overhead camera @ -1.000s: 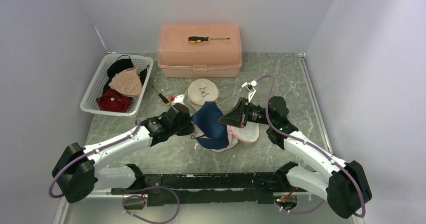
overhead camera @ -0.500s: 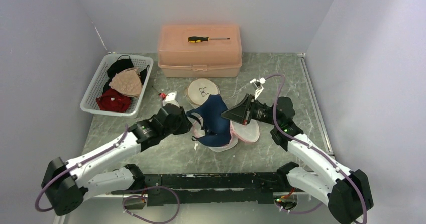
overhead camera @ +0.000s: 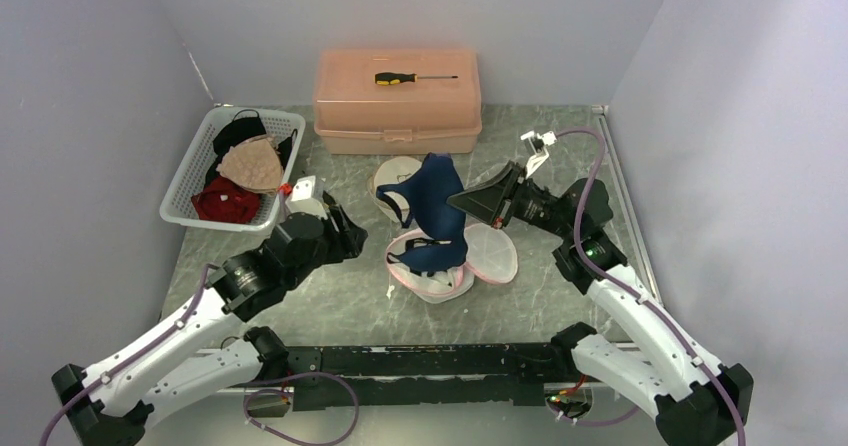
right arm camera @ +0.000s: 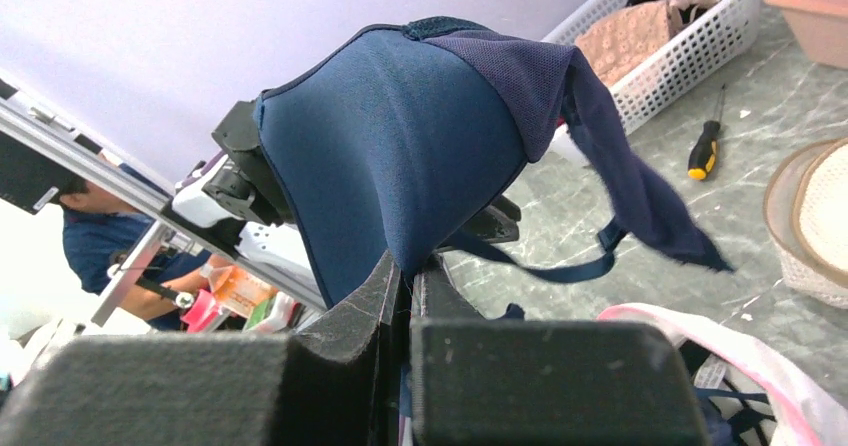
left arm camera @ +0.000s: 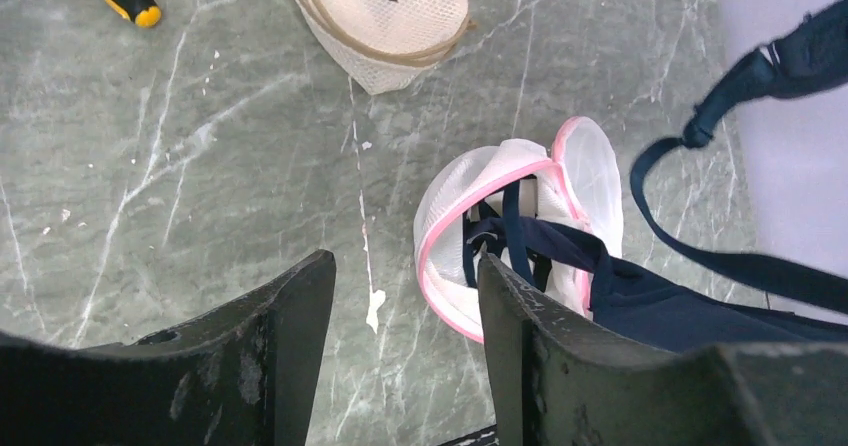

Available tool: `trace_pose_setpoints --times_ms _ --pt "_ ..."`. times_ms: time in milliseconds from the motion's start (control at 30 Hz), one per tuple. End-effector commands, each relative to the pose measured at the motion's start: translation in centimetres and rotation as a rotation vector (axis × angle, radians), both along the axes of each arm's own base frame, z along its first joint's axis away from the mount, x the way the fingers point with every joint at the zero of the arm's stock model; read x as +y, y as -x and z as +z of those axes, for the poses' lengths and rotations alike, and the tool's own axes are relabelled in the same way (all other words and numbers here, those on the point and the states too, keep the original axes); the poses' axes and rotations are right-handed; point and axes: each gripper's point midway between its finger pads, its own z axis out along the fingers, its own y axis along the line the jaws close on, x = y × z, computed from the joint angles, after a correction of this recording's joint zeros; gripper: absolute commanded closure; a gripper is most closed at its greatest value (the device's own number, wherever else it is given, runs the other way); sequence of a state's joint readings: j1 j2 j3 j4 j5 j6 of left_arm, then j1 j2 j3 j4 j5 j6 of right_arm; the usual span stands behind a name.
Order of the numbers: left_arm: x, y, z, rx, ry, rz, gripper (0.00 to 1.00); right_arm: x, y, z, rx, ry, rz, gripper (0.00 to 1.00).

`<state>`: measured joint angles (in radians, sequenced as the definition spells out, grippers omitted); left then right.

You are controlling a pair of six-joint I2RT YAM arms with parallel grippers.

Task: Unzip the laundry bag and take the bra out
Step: Pick up the bra from the laundry bag.

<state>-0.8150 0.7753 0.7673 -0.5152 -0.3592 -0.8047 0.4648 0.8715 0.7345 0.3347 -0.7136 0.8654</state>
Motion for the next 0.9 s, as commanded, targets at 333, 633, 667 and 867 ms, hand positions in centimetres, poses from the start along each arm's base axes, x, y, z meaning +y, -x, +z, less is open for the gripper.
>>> trace_pose_setpoints --times_ms 333,633,667,867 --pt "-2.3 2.6 13.3 -0.566 0.174 -0.337 0.22 -2.0 -1.9 6.0 -0.072 -0.041 -0.199 1.00" --pt "-8.6 5.6 19.4 -0.754 0.197 -0.755 0.12 -1.5 -1.9 9.6 -0.080 -0.097 -0.167 1.00" --pt "-9.3 5.9 19.9 -0.784 0.211 -0.793 0.11 -1.4 -1.8 10.0 -0.084 -0.109 -0.155 1.00" --pt "-11.7 6.4 20.9 -0.903 0.246 -0.921 0.07 -0.8 -1.3 10.4 -0.057 -0.136 -0.092 1.00"
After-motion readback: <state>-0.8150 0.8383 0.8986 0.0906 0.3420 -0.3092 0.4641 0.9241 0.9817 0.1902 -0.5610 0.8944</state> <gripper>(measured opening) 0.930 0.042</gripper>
